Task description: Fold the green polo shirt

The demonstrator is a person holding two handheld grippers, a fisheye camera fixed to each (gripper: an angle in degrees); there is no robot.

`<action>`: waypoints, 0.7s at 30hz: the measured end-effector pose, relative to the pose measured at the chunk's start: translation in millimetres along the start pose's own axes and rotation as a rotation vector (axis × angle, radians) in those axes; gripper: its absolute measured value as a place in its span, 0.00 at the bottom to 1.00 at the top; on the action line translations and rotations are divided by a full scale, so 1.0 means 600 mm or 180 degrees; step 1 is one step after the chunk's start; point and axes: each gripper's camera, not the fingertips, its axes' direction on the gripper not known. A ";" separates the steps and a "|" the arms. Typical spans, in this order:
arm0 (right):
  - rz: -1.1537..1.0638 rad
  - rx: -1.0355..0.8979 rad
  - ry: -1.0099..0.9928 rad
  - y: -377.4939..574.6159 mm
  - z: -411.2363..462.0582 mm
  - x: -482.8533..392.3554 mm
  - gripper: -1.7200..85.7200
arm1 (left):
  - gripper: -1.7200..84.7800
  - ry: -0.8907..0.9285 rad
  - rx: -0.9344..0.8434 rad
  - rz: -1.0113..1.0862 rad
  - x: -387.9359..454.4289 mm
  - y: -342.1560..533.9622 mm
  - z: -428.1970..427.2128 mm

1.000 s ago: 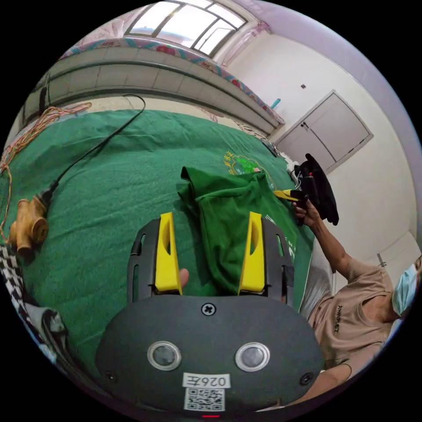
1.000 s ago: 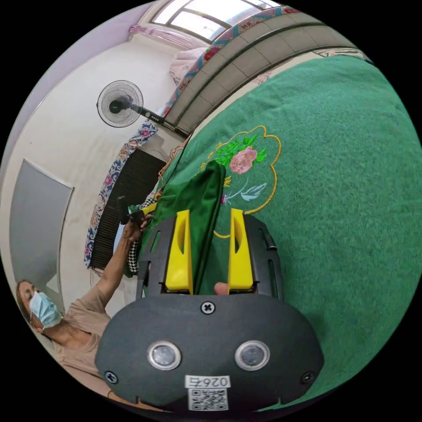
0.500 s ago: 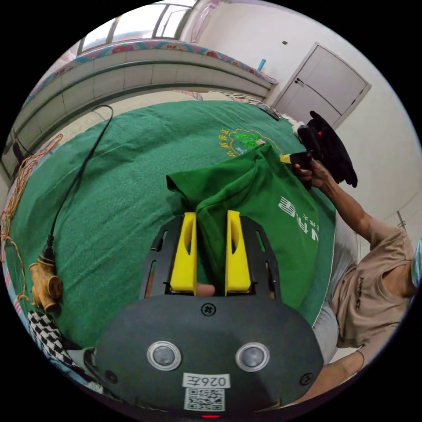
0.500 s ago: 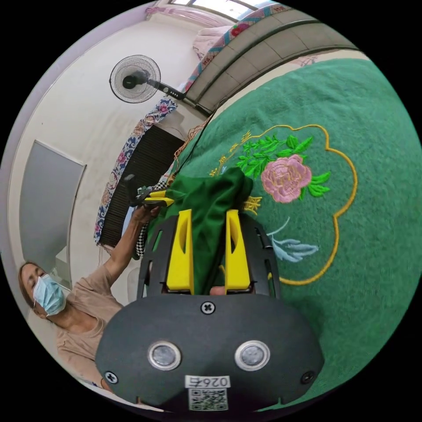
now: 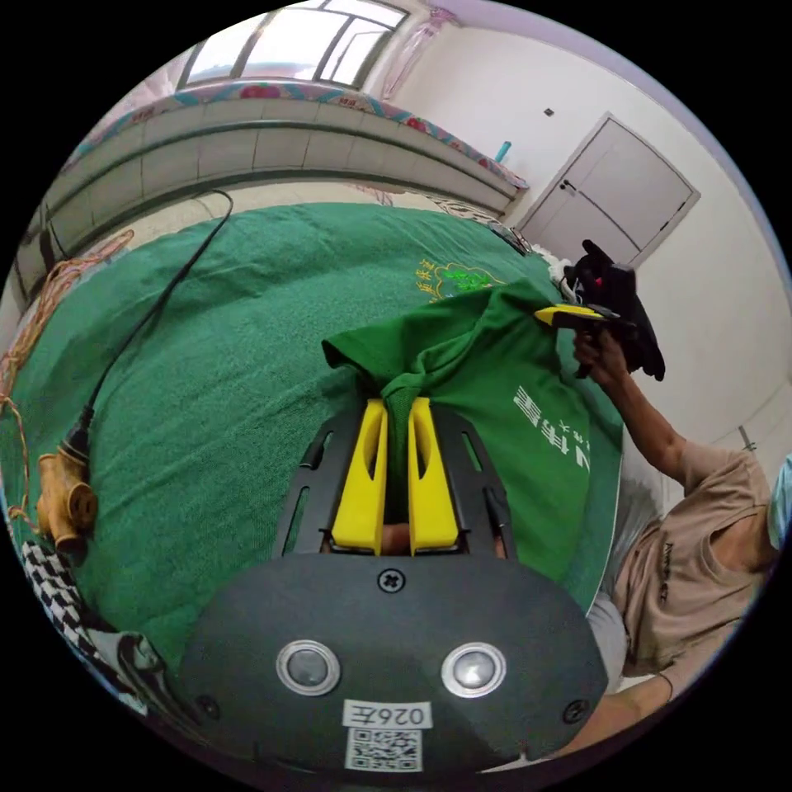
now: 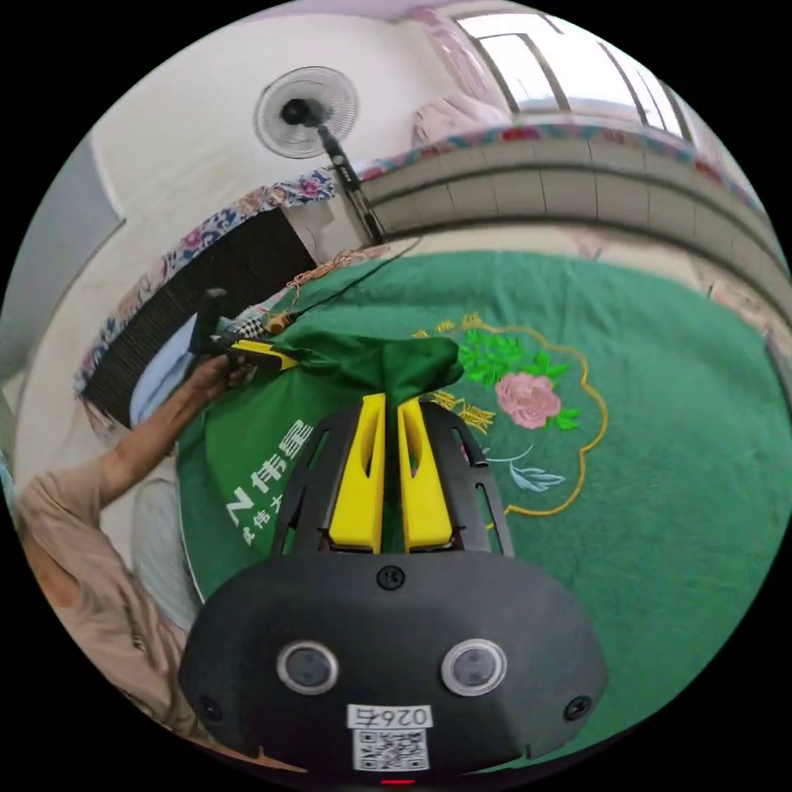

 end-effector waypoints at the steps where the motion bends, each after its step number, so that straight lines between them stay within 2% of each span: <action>1: -0.0220 0.0119 0.0151 0.016 -0.044 -0.047 0.00 | 0.06 -0.0139 0.0142 0.0072 0.029 0.020 -0.001; 7: -0.1033 0.0555 0.0741 0.128 -0.242 -0.262 0.00 | 0.06 -0.0100 0.1096 0.0016 0.163 0.150 -0.053; 11: -0.1312 0.0916 0.0947 0.215 -0.383 -0.367 0.00 | 0.06 -0.0382 0.1416 0.0227 0.292 0.221 -0.083; 16: -0.1370 0.1331 0.1116 0.311 -0.559 -0.438 0.00 | 0.06 -0.1062 0.1766 0.0909 0.525 0.277 -0.104; 21: -0.1132 0.1704 0.1364 0.408 -0.741 -0.442 0.00 | 0.06 -0.1080 0.1815 0.1680 0.701 0.250 -0.066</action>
